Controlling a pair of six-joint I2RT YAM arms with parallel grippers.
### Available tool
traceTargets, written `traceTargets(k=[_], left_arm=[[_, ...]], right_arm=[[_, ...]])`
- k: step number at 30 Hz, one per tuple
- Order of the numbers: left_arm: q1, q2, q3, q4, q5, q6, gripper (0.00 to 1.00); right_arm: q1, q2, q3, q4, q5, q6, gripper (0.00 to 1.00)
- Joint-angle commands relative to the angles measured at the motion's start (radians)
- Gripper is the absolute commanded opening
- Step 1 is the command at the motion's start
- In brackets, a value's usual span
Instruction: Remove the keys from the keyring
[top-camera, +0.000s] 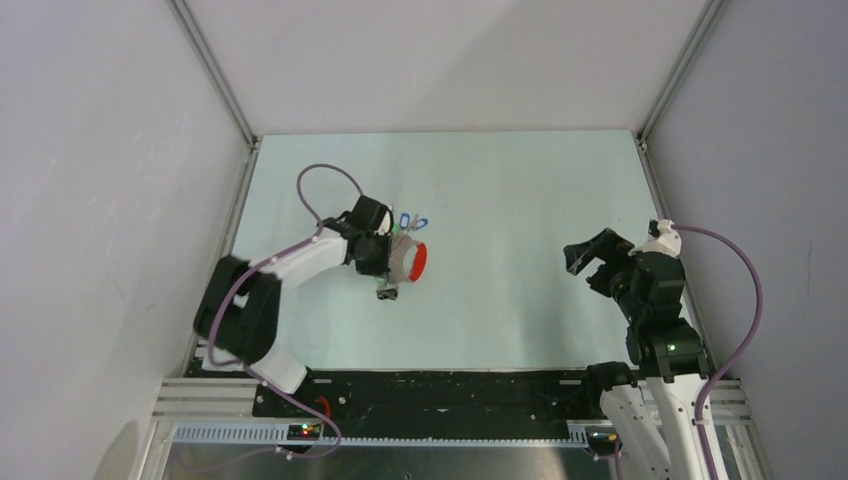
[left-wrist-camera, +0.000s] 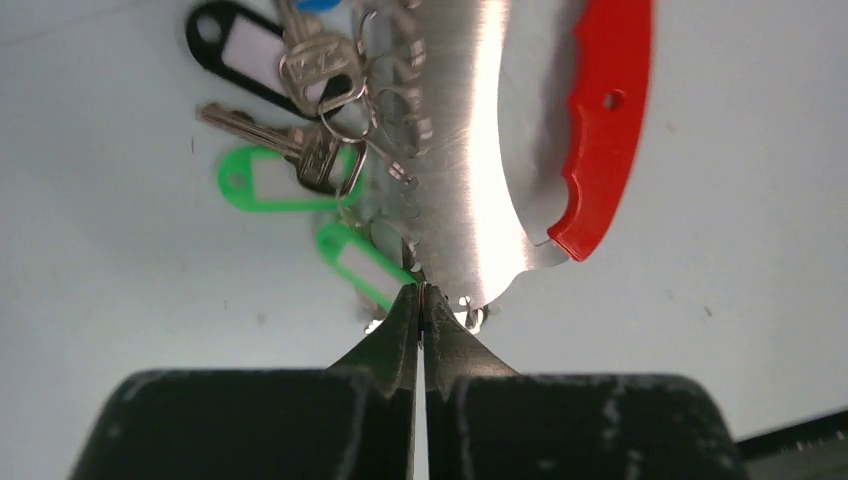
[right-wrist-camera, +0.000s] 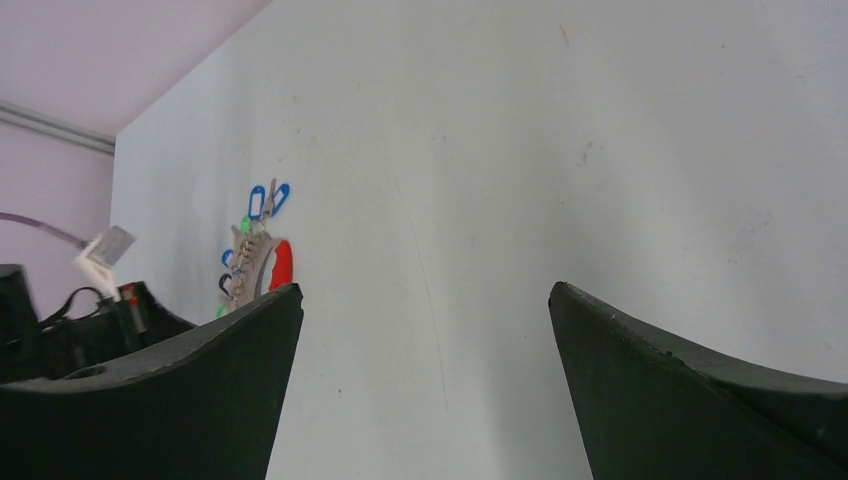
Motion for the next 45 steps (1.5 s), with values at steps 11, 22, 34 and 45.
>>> traceTargets(k=[11, 22, 34, 45], left_arm=[[-0.135, -0.424, 0.036, -0.018, 0.088, -0.060, 0.00], [-0.189, -0.453, 0.179, -0.035, 0.144, -0.060, 0.00], [-0.241, -0.465, 0.282, -0.073, 0.155, -0.043, 0.00], [-0.265, -0.531, 0.310, -0.088, 0.159, -0.004, 0.00]], right_arm=[[0.196, 0.211, -0.032, 0.202, -0.300, -0.033, 1.00], [0.684, 0.335, -0.053, 0.488, -0.138, -0.420, 0.89], [0.846, 0.491, -0.075, 0.857, 0.043, -0.730, 0.78], [0.840, 0.558, -0.045, 0.922, -0.092, -0.841, 0.53]])
